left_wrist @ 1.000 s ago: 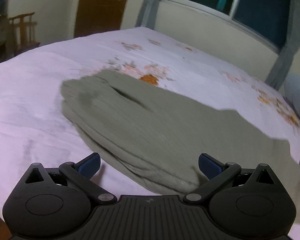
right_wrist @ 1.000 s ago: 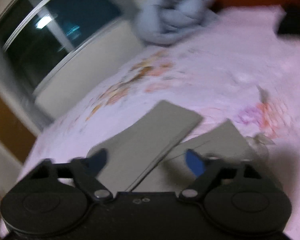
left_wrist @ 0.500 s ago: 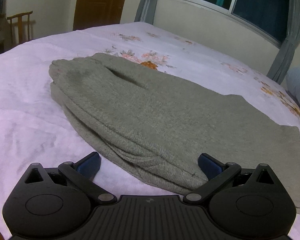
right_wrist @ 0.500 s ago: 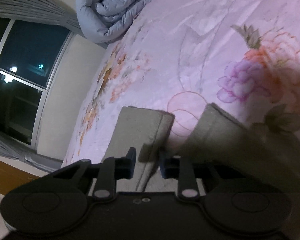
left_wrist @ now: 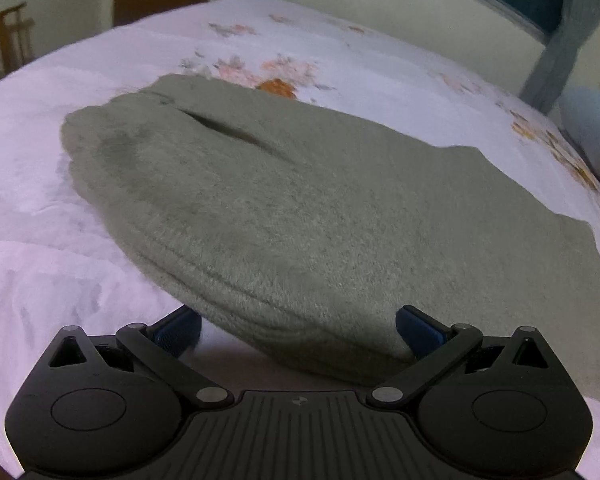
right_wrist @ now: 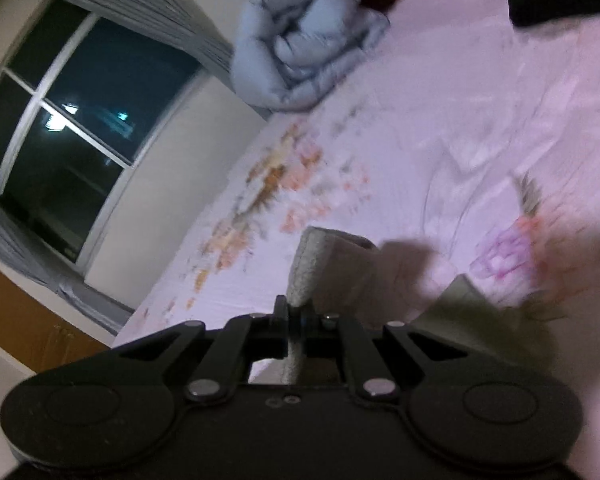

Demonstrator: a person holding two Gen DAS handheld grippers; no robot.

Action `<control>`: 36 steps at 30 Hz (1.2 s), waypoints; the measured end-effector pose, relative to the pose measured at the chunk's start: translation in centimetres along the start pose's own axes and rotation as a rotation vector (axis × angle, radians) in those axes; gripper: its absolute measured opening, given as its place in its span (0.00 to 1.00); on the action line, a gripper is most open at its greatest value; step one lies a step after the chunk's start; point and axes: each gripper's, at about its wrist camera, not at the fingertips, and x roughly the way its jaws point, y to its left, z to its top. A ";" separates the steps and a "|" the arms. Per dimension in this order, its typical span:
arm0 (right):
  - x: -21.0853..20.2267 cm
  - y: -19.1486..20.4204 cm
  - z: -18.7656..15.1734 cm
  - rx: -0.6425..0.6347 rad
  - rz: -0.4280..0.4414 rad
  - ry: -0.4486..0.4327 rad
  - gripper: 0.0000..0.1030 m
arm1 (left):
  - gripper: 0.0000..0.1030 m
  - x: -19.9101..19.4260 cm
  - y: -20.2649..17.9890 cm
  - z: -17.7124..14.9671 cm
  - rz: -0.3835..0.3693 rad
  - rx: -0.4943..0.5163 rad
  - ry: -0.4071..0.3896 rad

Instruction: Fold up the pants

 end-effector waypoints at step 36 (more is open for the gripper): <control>-6.6 -10.8 -1.3 0.012 -0.068 0.011 0.62 | 1.00 0.1 1.3 0.5 -0.092 0.058 0.058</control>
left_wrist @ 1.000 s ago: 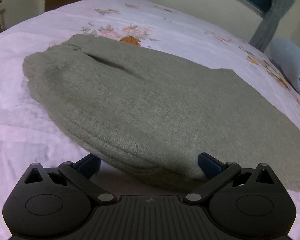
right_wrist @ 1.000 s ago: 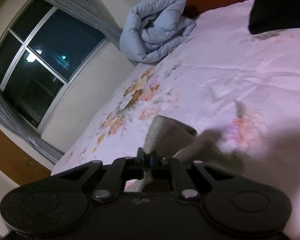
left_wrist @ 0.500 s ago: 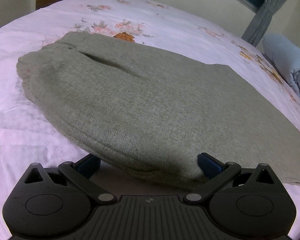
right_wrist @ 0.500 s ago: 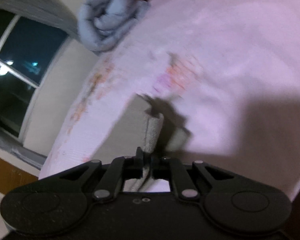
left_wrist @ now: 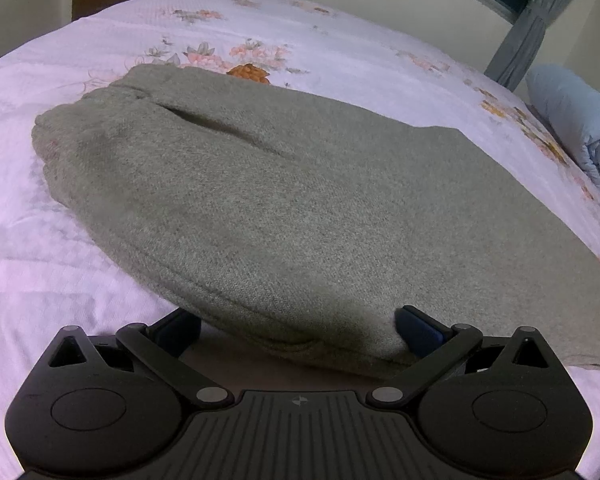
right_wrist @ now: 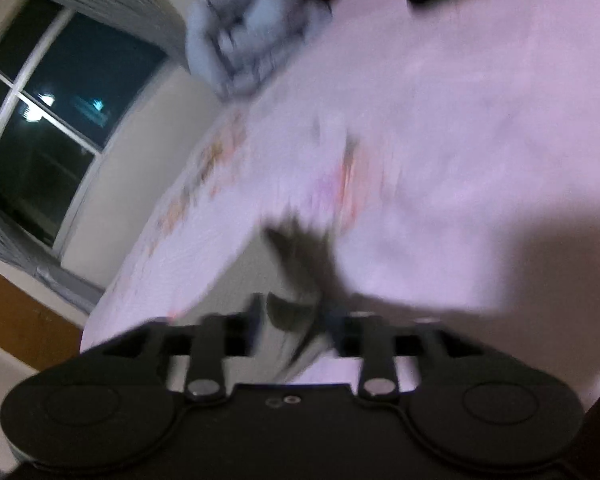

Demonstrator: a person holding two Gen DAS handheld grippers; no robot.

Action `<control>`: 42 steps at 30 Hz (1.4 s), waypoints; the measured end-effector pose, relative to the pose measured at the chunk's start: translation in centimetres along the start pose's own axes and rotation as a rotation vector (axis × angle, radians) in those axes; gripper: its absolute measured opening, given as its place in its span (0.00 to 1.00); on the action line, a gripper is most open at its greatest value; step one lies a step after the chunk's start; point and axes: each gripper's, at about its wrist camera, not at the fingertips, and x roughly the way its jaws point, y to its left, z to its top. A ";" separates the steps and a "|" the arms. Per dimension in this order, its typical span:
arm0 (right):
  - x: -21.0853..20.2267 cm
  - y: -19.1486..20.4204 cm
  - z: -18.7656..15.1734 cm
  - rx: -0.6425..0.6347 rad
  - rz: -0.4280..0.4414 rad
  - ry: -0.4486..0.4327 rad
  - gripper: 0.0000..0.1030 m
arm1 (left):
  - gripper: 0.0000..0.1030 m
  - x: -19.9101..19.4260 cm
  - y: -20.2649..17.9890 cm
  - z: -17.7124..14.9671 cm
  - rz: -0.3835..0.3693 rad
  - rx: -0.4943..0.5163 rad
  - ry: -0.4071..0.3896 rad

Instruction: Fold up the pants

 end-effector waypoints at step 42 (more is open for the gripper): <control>2.8 -1.8 -3.5 0.271 0.178 0.209 0.21 | 1.00 -0.3 -0.1 0.0 0.008 -0.011 0.000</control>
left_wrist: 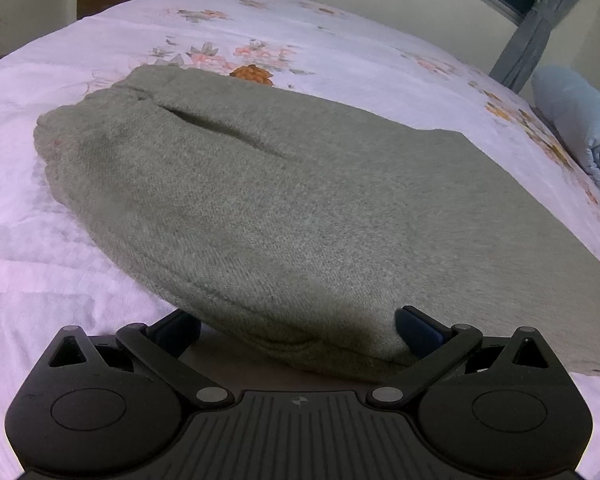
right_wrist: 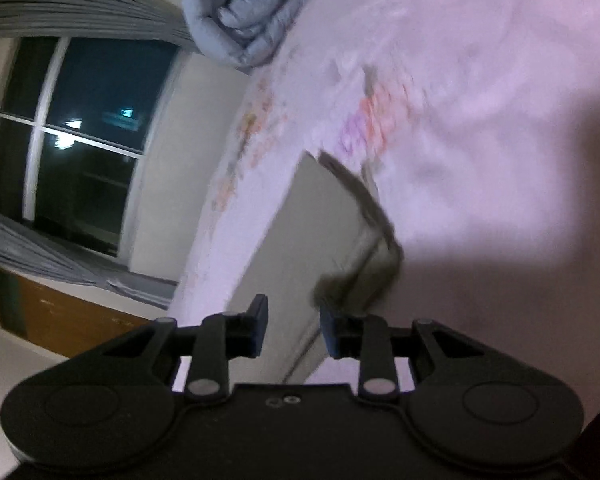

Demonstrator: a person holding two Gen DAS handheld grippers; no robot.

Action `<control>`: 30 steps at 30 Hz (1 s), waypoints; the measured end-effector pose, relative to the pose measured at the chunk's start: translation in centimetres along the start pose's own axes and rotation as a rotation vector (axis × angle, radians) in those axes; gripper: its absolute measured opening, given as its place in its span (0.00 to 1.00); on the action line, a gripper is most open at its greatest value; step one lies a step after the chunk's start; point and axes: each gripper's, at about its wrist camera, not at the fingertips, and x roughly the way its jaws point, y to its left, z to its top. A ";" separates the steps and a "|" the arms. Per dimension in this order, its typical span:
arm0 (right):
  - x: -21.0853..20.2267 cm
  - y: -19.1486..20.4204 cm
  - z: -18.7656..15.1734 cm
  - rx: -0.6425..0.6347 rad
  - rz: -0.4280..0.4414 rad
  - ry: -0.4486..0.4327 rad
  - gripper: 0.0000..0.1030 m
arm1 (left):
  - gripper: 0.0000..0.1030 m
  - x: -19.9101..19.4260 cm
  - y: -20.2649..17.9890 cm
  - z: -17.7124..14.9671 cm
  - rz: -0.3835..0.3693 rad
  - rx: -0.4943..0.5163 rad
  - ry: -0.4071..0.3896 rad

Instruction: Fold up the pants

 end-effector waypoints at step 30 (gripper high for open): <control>1.2 0.4 -2.8 0.093 -0.004 -0.140 0.11 | 1.00 -1.5 1.1 -1.0 -0.044 -0.021 -0.049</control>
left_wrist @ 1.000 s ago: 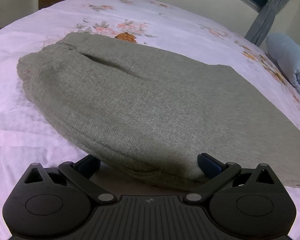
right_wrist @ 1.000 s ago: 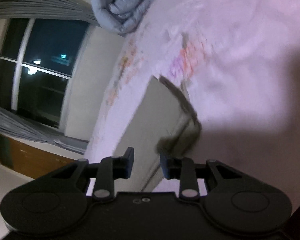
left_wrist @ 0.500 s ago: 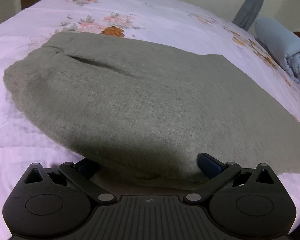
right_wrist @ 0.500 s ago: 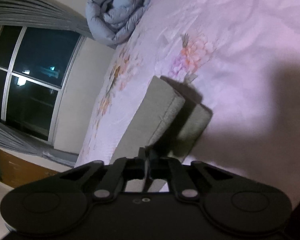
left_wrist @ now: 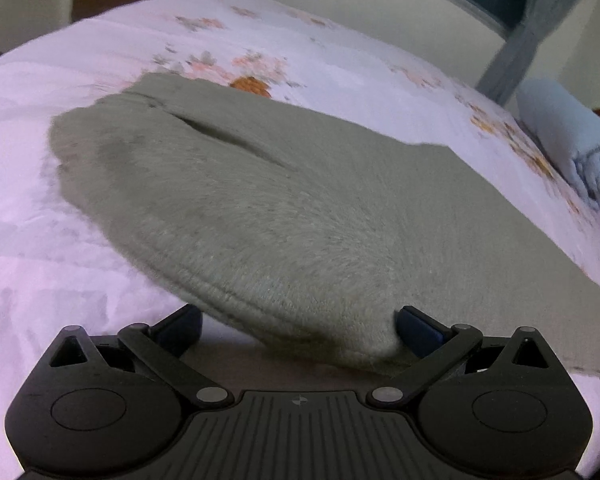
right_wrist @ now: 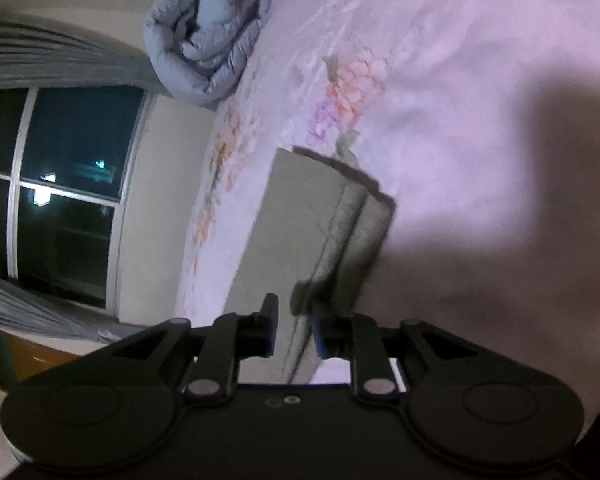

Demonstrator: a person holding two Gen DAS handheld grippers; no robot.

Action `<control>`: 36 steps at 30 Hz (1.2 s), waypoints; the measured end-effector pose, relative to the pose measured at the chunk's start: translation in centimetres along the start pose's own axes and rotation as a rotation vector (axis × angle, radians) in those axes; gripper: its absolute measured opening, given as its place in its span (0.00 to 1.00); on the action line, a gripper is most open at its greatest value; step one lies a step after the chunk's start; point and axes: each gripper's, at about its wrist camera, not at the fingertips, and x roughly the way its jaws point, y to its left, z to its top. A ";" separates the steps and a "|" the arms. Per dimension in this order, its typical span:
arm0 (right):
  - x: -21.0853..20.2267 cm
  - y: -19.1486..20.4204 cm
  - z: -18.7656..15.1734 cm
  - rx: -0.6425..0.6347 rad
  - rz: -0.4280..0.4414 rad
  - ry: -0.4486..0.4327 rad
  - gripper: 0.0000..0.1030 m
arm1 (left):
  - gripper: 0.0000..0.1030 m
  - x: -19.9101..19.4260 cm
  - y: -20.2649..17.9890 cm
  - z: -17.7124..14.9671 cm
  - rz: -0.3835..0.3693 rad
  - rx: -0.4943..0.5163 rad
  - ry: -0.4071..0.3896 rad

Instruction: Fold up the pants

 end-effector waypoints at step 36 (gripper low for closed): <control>-2.3 2.5 4.6 -0.277 -0.166 -0.049 0.20 | 1.00 -1.0 0.1 -1.1 -0.003 0.036 0.010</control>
